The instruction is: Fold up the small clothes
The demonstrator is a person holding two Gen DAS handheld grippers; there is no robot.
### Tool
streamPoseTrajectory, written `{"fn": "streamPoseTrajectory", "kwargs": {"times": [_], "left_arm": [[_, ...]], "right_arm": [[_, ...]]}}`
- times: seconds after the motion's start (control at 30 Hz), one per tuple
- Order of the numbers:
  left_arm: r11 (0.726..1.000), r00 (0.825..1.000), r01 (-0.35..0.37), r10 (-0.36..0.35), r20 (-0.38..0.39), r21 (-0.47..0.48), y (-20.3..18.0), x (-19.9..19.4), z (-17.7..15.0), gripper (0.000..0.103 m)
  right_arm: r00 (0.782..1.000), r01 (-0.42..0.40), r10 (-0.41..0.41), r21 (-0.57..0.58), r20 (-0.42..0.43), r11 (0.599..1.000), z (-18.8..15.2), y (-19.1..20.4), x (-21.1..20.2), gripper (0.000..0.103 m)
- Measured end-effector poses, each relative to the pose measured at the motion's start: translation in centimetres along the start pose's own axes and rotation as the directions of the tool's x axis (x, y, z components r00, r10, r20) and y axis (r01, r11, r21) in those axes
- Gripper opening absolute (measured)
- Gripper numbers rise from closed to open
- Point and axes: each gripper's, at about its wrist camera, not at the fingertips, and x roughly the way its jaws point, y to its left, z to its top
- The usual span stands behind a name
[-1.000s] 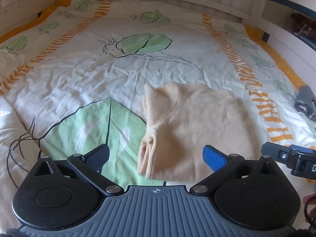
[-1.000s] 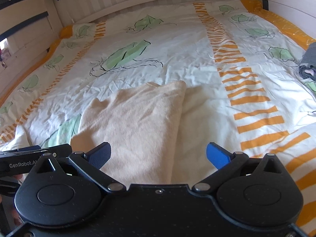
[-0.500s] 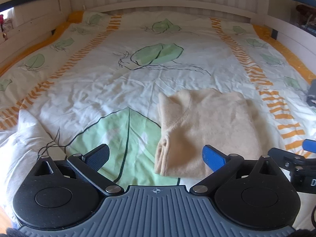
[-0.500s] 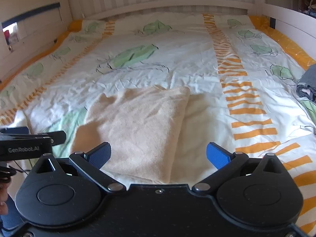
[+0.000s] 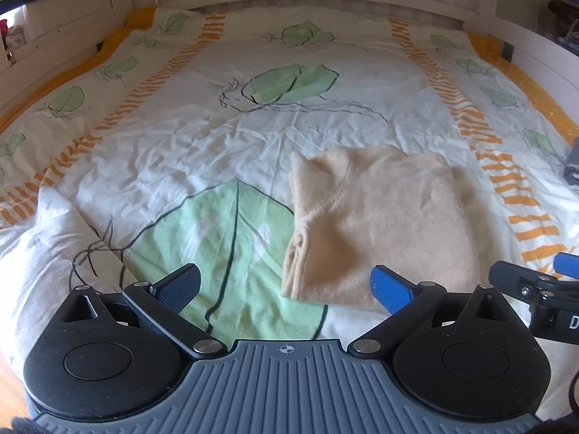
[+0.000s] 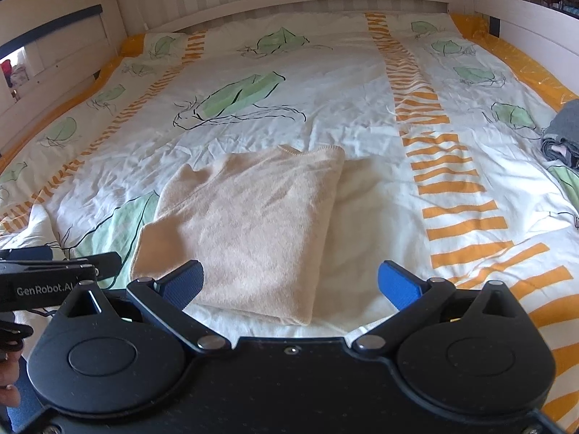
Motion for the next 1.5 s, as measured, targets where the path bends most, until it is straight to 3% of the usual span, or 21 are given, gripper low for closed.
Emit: {"fn": "streamPoseTrajectory", "kwargs": {"times": [1.23,1.5], "left_arm": [[0.999,0.994,0.039,-0.041,-0.106,-0.025,-0.4,2.1,-0.6,0.101],[0.999,0.995,0.007,-0.012,-0.096,-0.051,-0.2,2.5,-0.7,0.101]], "right_arm": [[0.995,-0.032,0.037,0.054,-0.098,0.998,-0.9,-0.6,2.4,0.102],[0.992,-0.037,0.043,0.061,-0.117,0.997,-0.9,-0.5,2.9,0.102]]}}
